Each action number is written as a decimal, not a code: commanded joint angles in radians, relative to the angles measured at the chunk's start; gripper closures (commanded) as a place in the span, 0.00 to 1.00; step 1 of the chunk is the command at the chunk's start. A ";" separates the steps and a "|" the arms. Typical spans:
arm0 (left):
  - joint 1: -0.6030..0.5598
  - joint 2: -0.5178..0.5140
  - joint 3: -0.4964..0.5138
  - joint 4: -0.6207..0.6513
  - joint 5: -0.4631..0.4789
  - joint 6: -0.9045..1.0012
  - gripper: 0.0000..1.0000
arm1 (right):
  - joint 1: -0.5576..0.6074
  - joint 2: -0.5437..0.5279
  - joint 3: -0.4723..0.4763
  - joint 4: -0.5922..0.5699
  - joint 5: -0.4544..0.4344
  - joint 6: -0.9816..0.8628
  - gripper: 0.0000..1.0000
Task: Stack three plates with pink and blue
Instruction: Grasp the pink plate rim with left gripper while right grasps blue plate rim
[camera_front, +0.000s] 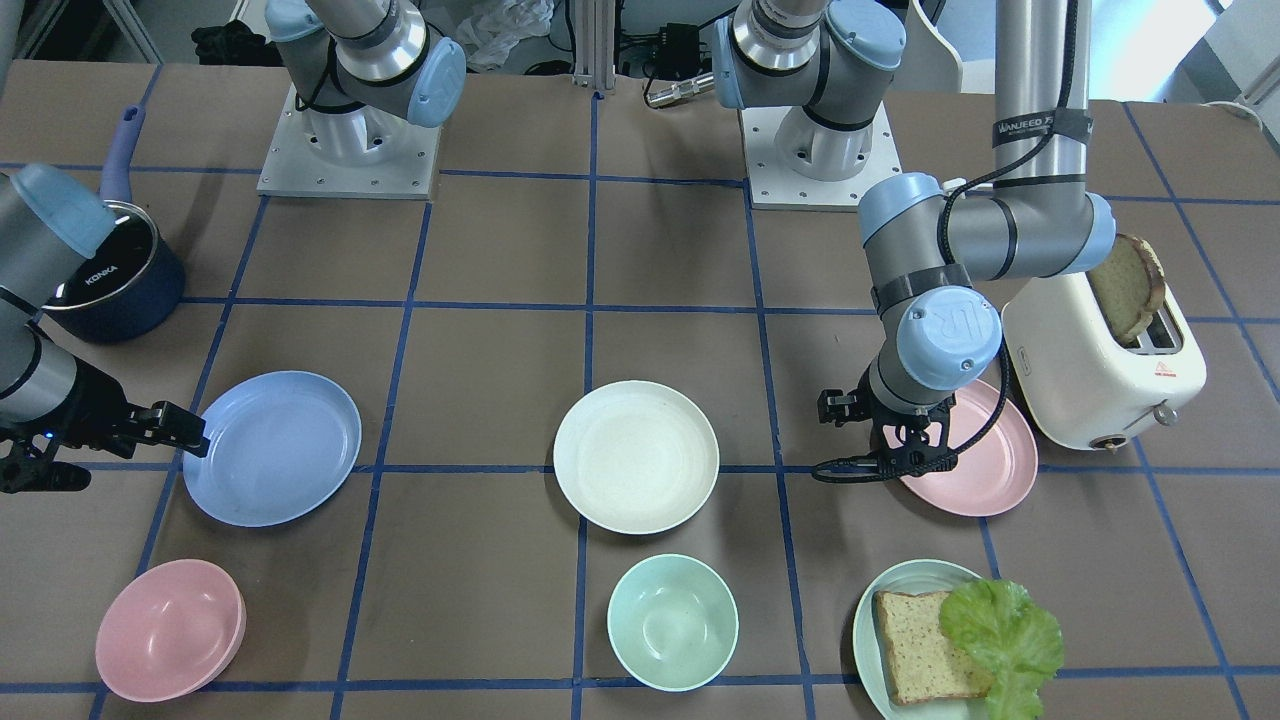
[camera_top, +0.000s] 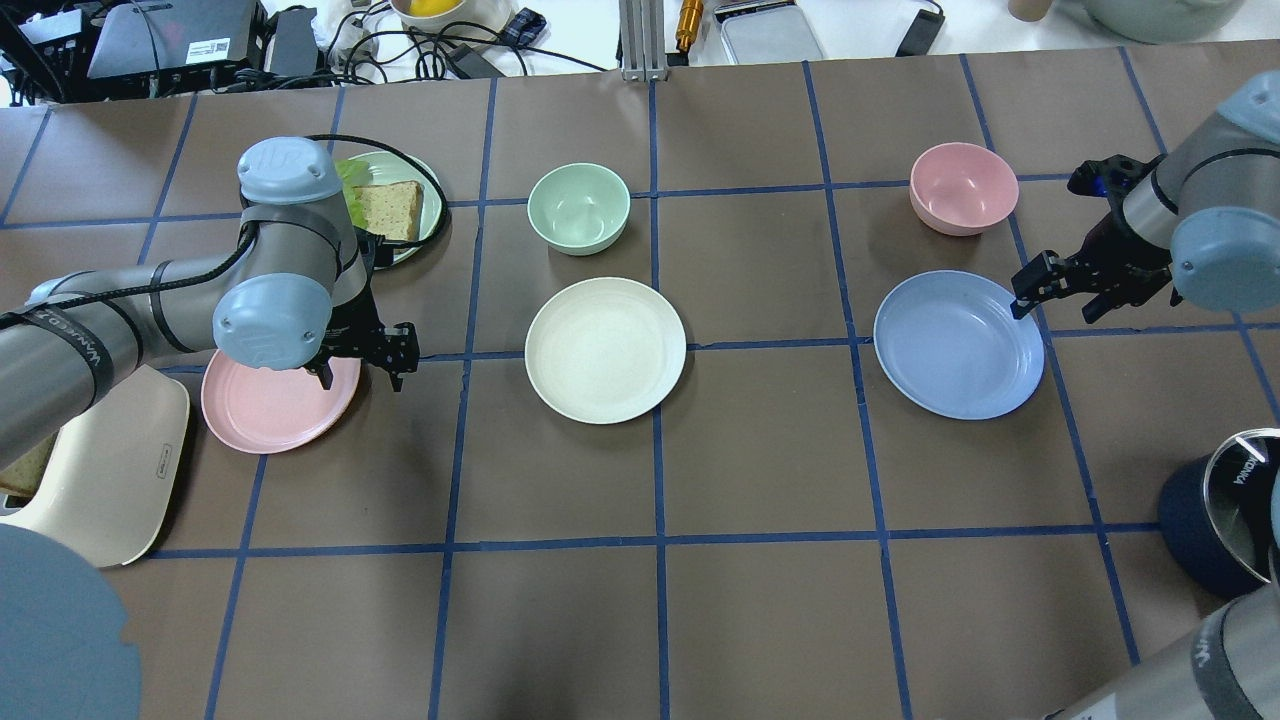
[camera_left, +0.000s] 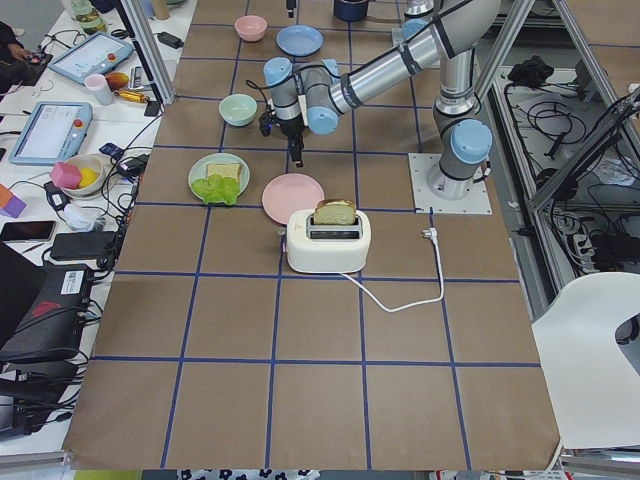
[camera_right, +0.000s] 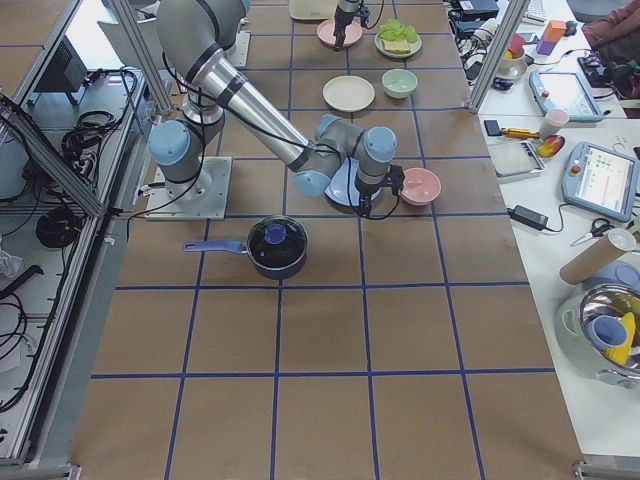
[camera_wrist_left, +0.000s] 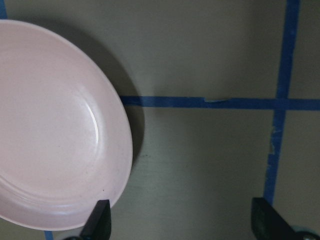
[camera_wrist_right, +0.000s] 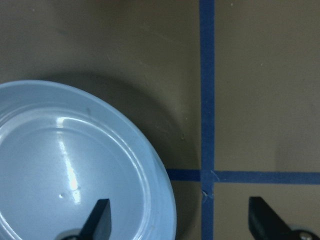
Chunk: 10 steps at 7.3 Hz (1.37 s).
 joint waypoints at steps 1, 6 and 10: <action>0.003 -0.016 -0.002 0.013 0.030 0.013 0.47 | -0.002 0.003 0.048 -0.053 -0.002 -0.009 0.18; 0.001 -0.036 0.004 0.036 0.043 0.022 1.00 | -0.002 0.004 0.054 -0.050 0.010 -0.007 0.82; -0.106 0.010 0.069 0.021 0.038 -0.017 1.00 | -0.002 0.004 0.042 -0.047 0.010 -0.013 1.00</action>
